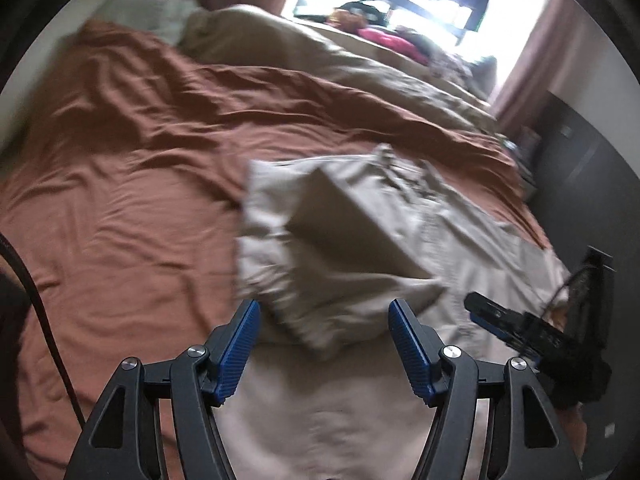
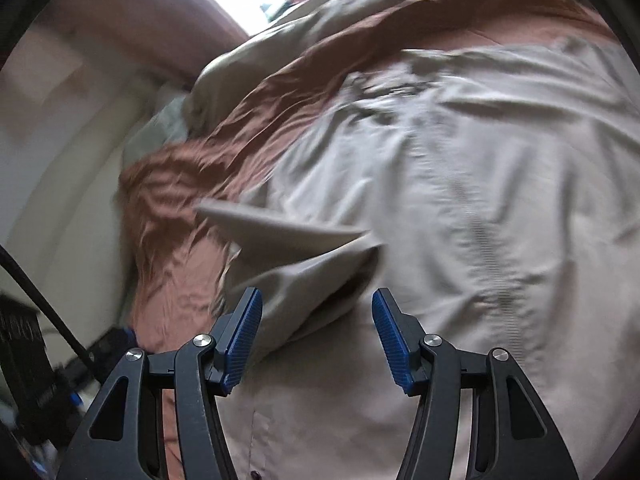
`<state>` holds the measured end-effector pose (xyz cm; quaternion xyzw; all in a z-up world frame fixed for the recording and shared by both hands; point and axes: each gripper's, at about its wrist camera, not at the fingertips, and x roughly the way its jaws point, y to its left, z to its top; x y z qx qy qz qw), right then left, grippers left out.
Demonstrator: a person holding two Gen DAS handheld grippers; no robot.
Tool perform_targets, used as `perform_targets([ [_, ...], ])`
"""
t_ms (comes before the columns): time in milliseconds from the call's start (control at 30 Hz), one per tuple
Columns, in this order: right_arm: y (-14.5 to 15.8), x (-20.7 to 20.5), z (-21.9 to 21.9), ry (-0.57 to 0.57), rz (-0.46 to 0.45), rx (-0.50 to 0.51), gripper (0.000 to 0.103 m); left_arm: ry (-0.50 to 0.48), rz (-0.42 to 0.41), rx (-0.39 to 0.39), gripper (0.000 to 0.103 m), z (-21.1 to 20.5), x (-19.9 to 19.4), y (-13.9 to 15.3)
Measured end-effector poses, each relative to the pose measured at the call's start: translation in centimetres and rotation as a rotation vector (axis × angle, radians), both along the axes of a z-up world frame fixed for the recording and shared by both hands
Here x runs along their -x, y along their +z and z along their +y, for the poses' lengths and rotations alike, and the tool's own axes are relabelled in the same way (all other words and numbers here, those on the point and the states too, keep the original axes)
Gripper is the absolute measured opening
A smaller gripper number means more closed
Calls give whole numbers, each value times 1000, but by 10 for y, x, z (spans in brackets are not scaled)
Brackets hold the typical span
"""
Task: Fold large clothes
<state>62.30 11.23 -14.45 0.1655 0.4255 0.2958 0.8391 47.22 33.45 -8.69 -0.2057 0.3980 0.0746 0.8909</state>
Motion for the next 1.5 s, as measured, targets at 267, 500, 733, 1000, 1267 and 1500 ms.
perform_targets([
  [267,-10,2,83,191,-124,206,69,95,55,23,64,39,24,-39],
  [500,-39,5,138,262,-171,374,78,135,101,72,57,58,34,-75],
  [733,-59,-11,140,232,-147,464,21,168,133,95,54,73,46,-87],
  [1000,-29,-32,59,148,-23,136,10,144,129,78,54,58,34,-76],
  [1267,-5,-41,-57,-39,-23,-69,10,98,196,1,54,34,5,-86],
  [1500,-8,-47,-133,-232,-9,-94,10,82,255,-59,54,25,-9,-103],
])
